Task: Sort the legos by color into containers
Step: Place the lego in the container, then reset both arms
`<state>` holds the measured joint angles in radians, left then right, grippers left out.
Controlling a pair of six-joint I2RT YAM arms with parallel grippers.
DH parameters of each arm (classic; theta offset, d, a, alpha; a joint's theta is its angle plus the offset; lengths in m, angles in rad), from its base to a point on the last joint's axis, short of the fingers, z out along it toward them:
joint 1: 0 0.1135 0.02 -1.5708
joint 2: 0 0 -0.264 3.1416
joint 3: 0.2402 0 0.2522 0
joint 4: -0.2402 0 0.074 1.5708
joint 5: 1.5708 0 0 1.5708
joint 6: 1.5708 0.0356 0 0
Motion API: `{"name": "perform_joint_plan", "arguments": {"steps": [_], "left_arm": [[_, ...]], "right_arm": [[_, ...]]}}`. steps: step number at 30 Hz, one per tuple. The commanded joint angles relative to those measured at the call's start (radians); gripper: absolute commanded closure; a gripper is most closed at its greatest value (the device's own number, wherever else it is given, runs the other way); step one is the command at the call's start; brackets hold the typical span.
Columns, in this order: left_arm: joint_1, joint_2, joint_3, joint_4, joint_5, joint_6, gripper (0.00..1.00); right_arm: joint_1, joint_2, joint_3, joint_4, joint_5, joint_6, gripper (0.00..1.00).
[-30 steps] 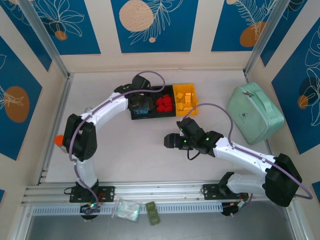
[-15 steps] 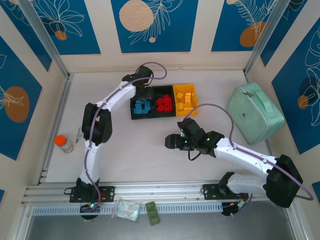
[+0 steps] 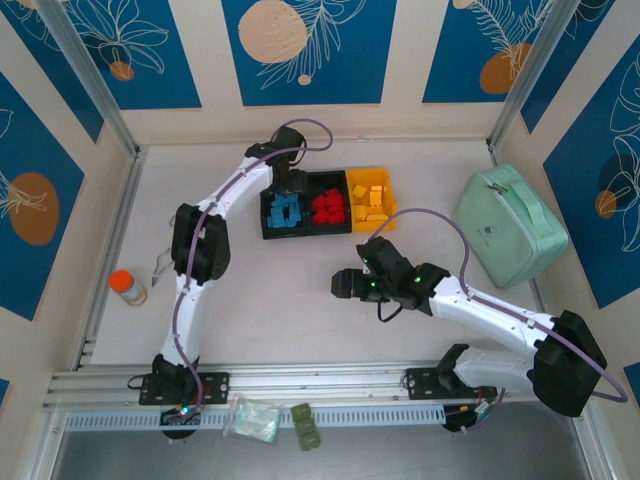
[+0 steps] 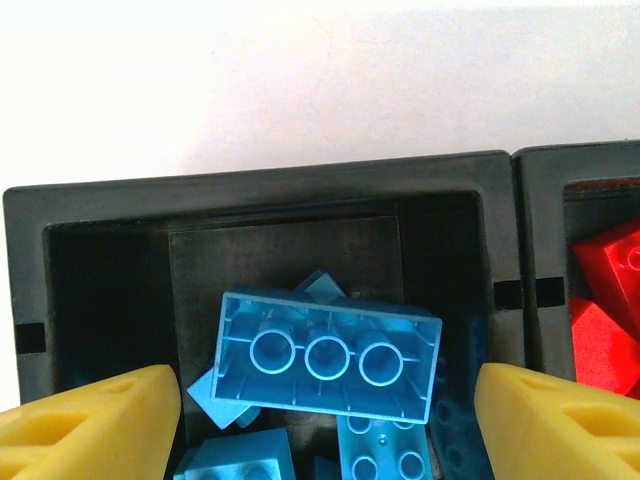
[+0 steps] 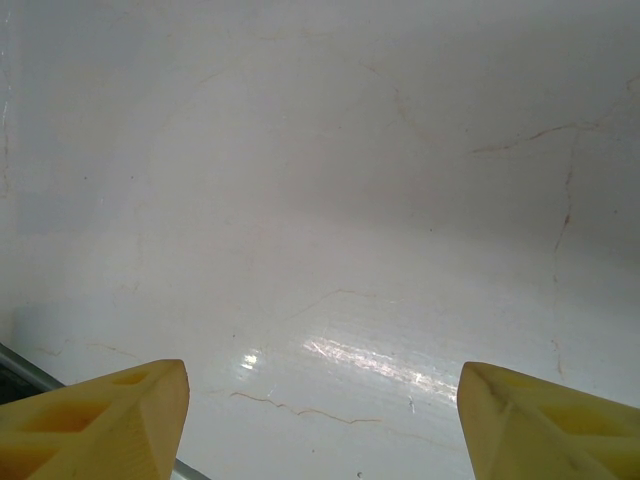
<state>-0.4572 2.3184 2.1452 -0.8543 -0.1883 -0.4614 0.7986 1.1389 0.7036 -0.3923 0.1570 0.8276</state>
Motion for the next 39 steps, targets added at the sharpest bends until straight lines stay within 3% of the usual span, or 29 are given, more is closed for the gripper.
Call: {"name": "perform_joint_plan", "arguments": {"steps": [1, 8, 20, 26, 28, 34, 39], "left_arm": [[0.006, -0.087, -0.033, -0.014, 0.006, 0.02, 0.23], [0.005, -0.29, -0.287, 0.084, 0.049, 0.017, 0.24], [0.006, -0.764, -0.88, 0.278, 0.136, 0.039, 0.2], [0.016, -0.983, -1.129, 0.33, 0.066, 0.062, 0.06], [0.023, -1.036, -1.181, 0.323, 0.041, 0.072, 0.01], [0.049, -1.221, -1.32, 0.36, -0.052, 0.116, 0.01], [0.078, -1.344, -1.404, 0.447, -0.238, 0.134, 0.01]], "right_arm": [[0.005, -0.012, -0.013, 0.001, 0.002, 0.014, 0.29], [0.017, -0.002, 0.008, -0.006, 0.012, 0.002, 0.29], [-0.03, -0.01, 0.084, -0.073, 0.049, -0.092, 0.25], [-0.1, 0.014, 0.133, -0.084, 0.106, -0.157, 0.15], [-0.129, 0.016, 0.144, -0.076, 0.118, -0.181, 0.01], [-0.211, 0.012, 0.164, -0.034, 0.142, -0.253, 0.01], [-0.244, -0.003, 0.153, 0.01, 0.353, -0.304, 0.01]]}}
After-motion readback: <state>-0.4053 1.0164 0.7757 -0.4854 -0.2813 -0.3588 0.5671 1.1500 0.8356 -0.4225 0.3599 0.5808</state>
